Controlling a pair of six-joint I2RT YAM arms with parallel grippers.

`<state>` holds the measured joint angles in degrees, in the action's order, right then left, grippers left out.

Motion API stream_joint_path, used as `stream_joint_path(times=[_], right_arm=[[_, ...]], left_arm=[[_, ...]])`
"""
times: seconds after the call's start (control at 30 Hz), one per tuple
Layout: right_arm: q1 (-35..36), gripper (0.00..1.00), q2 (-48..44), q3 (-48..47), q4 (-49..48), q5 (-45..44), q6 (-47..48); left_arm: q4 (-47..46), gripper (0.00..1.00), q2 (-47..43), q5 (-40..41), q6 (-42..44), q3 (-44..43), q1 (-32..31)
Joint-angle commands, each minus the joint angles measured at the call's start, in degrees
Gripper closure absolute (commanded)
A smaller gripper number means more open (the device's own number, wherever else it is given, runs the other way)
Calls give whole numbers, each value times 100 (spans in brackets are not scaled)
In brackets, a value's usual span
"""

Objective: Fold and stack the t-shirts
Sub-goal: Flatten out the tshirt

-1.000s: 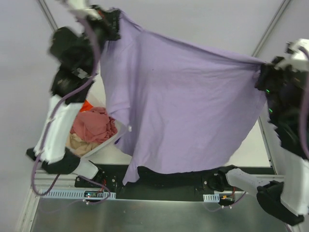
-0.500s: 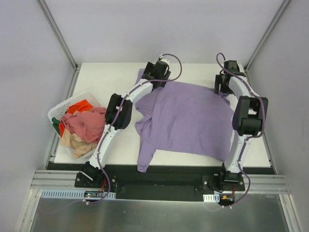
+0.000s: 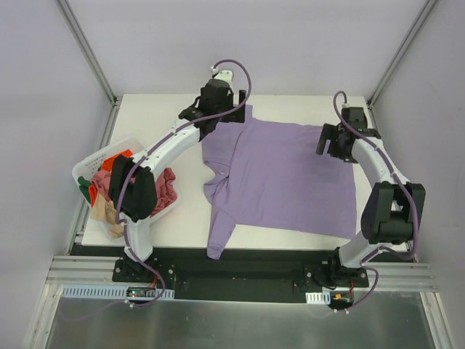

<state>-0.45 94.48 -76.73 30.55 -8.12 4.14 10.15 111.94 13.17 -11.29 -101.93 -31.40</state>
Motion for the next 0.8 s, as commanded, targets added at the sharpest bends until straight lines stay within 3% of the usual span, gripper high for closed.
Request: stream_joint_path(times=[0.0,0.27,0.53,0.77], right_arm=[[326,4,-499,1096,-83,1127,-704],[195,4,-545,2153,-365,1278,-1029],[-236,4,-228,2408,-453,1515,-1065],[-438,4,-105,2408,-427,1463,-1003]], left_arm=[[365,1,-418,-1088,-1163,1156,72],[391,1,-85,-2134,-2087,2001,511],[373,1,398,-1818,-2272,2256,889],[400,1,838,-1652,-2141,1853,1267]])
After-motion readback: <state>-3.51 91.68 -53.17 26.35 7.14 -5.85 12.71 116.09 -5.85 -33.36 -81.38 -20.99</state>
